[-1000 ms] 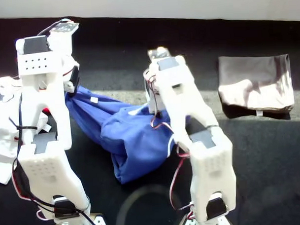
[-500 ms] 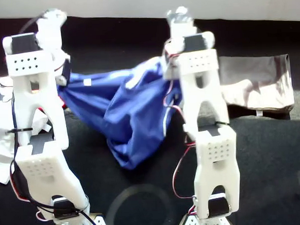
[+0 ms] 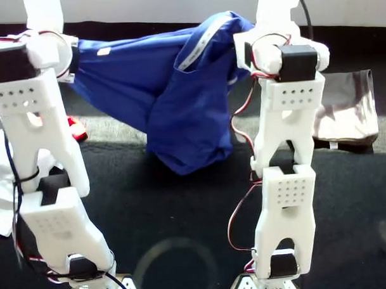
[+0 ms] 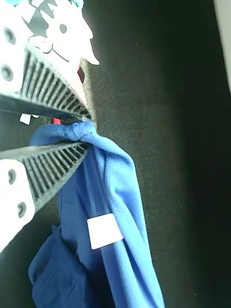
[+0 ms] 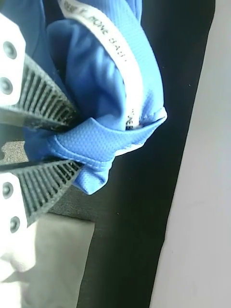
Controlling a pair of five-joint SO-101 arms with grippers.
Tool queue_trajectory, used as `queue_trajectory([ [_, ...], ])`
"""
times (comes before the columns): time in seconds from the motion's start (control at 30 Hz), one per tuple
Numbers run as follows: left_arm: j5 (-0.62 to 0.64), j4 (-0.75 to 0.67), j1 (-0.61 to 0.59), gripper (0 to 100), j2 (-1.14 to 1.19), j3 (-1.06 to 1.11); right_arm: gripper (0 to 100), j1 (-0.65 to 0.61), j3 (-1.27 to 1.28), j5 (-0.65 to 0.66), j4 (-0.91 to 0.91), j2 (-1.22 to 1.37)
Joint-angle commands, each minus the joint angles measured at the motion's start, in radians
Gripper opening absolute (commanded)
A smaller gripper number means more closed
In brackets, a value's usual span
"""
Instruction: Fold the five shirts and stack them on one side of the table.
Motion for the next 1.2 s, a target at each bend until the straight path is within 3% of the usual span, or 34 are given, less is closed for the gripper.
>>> queue_trajectory([
  [0.0, -0.003, 0.006, -0.018, 1, -0.139, 0.021, 11.9, 0.05, -0.036, 0.006, 0.015, -0.108],
  [0.07, -0.003, 0.006, -0.022, 1, -0.197, 0.11, 16.7, 0.047, 0.048, 0.006, 0.015, -0.159],
  [0.23, -0.005, 0.003, -0.024, 1, -0.295, 0.401, 16.2, -0.016, 0.366, 0.008, 0.015, -0.387],
  [0.43, -0.006, 0.002, -0.036, 1, -0.306, 0.641, 13.0, -0.145, 1.047, 0.005, 0.004, -0.714],
  [0.53, -0.006, -0.002, -0.041, 1, -0.305, 0.759, 13.1, -0.22, 1.34, -0.015, -0.134, -0.762],
  [0.67, -0.006, -0.003, -0.07, 1, -0.306, 0.854, 17.2, -0.305, 1.58, -0.16, -0.409, -0.713],
  [0.83, -0.006, -0.025, -0.136, 1, -0.305, 0.863, 29.3, -0.453, 1.596, -0.282, -0.527, -0.549],
  [1.0, -0.006, -0.029, -0.18, 1, -0.305, 0.863, 29.2, -0.506, 1.491, -0.293, -0.611, -0.364],
  [1.17, -0.006, -0.029, -0.217, 1, -0.305, 0.863, 24.3, -0.447, 1.365, -0.29, -0.607, -0.159],
])
